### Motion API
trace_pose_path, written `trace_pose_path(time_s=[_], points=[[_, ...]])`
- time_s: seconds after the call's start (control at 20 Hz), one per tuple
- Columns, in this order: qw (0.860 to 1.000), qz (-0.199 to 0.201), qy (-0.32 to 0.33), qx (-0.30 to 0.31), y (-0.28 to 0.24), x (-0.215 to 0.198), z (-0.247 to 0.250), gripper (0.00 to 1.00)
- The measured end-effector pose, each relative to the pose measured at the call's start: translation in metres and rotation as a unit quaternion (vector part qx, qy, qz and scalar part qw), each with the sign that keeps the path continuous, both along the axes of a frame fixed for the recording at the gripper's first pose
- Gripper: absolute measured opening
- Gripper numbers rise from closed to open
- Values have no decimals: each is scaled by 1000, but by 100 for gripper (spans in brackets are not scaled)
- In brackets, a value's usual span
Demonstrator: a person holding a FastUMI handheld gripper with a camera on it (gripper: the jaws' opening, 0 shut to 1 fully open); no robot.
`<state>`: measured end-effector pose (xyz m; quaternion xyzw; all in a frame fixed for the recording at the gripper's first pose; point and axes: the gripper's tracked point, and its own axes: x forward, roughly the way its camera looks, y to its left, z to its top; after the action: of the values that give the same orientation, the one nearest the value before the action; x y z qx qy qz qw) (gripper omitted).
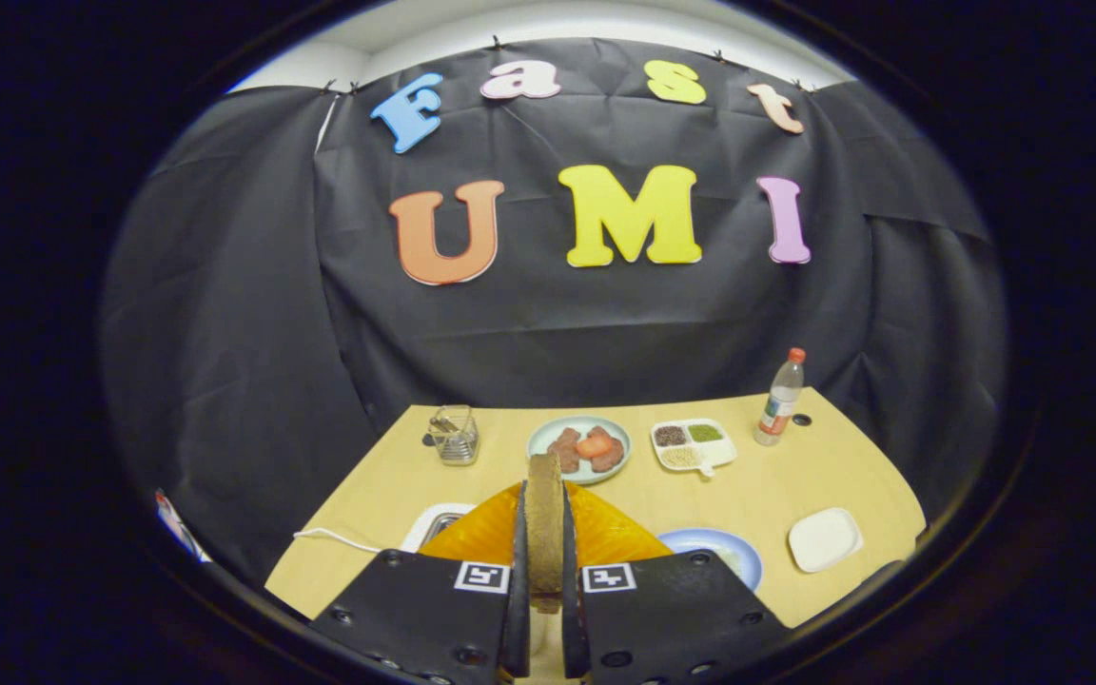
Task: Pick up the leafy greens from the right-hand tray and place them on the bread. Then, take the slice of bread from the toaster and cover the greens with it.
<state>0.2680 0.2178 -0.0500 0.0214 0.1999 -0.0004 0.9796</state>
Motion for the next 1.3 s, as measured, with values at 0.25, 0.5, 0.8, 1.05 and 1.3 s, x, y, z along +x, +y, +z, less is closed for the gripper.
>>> trace_pose_path(time_s=[0.25,0.5,0.8,1.05,1.3], points=[[1000,-21,21,-4,-41,11,-46,13],[998,-22,55,10,-72,23,-105,13],[994,-32,93,36,-115,29,-156,13],[992,-40,111,39,-149,29,-177,14],[993,-42,106,40,-173,27,-185,13]])
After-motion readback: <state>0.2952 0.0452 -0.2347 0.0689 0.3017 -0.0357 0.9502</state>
